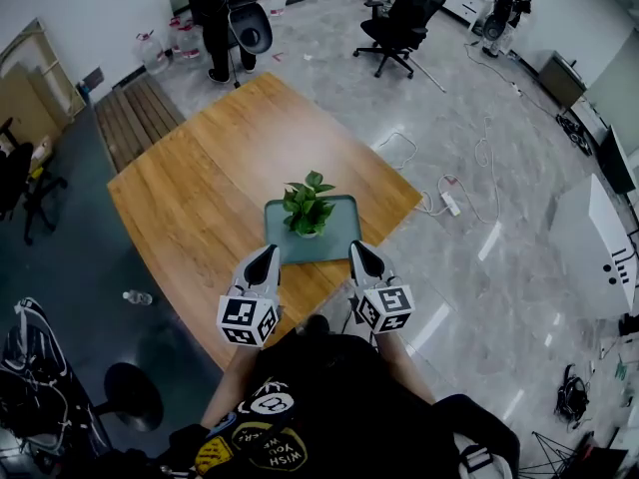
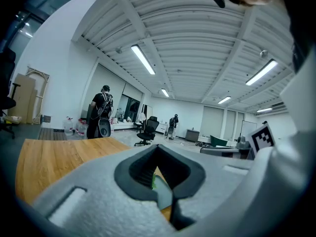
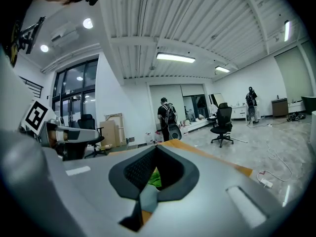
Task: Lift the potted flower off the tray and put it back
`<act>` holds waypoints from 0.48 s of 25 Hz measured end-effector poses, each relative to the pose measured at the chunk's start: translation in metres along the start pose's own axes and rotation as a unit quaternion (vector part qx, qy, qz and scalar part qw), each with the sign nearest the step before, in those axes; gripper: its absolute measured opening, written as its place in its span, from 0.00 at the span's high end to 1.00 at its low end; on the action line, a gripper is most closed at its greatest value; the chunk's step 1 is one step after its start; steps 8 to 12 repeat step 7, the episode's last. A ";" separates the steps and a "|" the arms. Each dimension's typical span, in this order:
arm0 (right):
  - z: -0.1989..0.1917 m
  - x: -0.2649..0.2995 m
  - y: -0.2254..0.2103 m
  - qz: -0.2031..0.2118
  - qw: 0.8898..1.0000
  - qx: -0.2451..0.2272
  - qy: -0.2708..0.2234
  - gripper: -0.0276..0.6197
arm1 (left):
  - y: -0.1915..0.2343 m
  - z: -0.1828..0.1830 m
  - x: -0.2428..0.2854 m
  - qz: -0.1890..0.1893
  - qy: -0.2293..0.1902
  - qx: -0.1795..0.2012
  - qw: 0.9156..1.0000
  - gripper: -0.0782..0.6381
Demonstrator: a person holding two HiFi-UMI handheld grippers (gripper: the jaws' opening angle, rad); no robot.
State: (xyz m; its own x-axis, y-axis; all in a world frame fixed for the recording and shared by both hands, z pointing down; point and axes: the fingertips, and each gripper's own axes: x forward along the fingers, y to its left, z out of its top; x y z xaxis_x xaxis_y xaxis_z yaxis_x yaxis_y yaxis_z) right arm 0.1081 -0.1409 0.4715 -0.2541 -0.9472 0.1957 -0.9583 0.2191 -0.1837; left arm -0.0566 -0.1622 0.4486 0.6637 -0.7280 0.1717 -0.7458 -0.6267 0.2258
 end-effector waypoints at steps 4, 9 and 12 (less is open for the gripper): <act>0.003 0.003 -0.011 -0.004 1.000 0.006 0.000 0.96 | -0.003 0.004 0.004 -0.004 -0.003 0.004 1.000 0.89; 0.004 0.003 -0.023 -0.015 1.000 0.015 0.003 0.96 | -0.004 0.003 0.007 -0.008 -0.001 0.003 1.000 0.89; 0.004 0.003 -0.023 -0.015 1.000 0.015 0.003 0.96 | -0.004 0.003 0.007 -0.008 -0.001 0.003 1.000 0.89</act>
